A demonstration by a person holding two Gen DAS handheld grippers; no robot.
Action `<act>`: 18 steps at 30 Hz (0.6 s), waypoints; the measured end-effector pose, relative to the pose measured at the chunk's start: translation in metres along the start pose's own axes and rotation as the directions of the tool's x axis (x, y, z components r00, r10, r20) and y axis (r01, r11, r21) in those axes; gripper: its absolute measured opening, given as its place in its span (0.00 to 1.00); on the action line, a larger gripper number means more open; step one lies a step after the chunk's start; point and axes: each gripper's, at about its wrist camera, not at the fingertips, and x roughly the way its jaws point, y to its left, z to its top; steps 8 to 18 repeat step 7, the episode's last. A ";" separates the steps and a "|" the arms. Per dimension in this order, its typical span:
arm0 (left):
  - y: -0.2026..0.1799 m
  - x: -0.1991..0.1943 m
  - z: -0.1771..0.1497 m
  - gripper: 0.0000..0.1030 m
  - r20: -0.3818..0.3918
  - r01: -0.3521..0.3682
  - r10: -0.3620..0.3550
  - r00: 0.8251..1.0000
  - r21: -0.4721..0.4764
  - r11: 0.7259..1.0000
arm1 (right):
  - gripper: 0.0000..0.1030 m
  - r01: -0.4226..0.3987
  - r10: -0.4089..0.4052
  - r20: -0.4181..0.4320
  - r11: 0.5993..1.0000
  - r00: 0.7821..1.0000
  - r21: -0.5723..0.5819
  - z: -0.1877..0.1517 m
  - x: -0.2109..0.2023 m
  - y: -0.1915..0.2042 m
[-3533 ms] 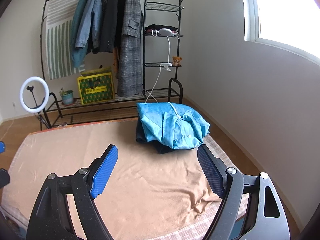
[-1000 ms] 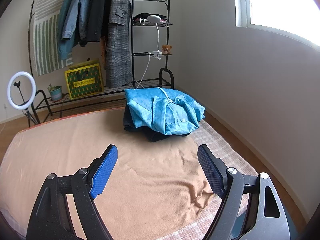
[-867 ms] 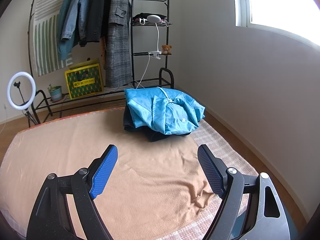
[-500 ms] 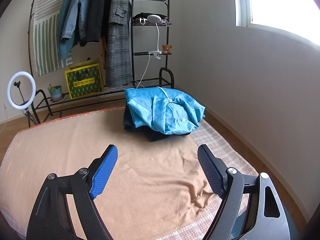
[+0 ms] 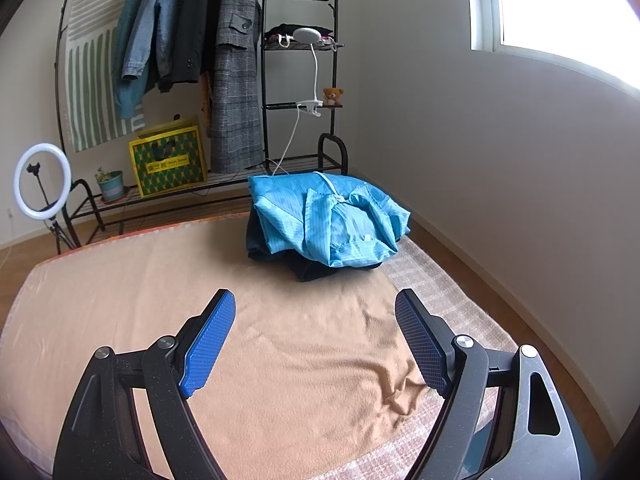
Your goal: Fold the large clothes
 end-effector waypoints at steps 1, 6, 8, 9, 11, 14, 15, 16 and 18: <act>0.000 0.000 -0.001 1.00 0.002 -0.004 0.004 1.000 -0.001 1.000 | 0.80 0.001 -0.001 -0.001 1.000 1.000 0.000 -0.001 0.000 0.000; 0.001 -0.001 -0.004 1.00 0.026 -0.028 0.028 0.999 0.017 0.999 | 0.80 0.002 -0.002 -0.012 1.000 1.000 -0.002 -0.009 0.000 0.000; 0.001 0.000 -0.004 1.00 0.024 -0.026 0.026 0.999 0.014 1.000 | 0.80 0.002 -0.002 -0.012 1.000 1.000 -0.003 -0.009 -0.001 0.001; 0.001 0.000 -0.004 1.00 0.024 -0.026 0.026 0.999 0.014 1.000 | 0.80 0.002 -0.002 -0.012 1.000 1.000 -0.003 -0.009 -0.001 0.001; 0.001 0.000 -0.004 1.00 0.024 -0.026 0.026 0.999 0.014 1.000 | 0.80 0.002 -0.002 -0.012 1.000 1.000 -0.003 -0.009 -0.001 0.001; 0.001 0.000 -0.004 1.00 0.024 -0.026 0.026 0.999 0.014 1.000 | 0.80 0.002 -0.002 -0.012 1.000 1.000 -0.003 -0.009 -0.001 0.001; 0.001 0.000 -0.004 1.00 0.024 -0.026 0.026 0.999 0.014 1.000 | 0.80 0.002 -0.002 -0.012 1.000 1.000 -0.003 -0.009 -0.001 0.001; 0.001 0.000 -0.004 1.00 0.024 -0.026 0.026 0.999 0.014 1.000 | 0.80 0.002 -0.002 -0.012 1.000 1.000 -0.003 -0.009 -0.001 0.001; 0.001 0.000 -0.004 1.00 0.024 -0.026 0.026 0.999 0.014 1.000 | 0.80 0.002 -0.002 -0.012 1.000 1.000 -0.003 -0.009 -0.001 0.001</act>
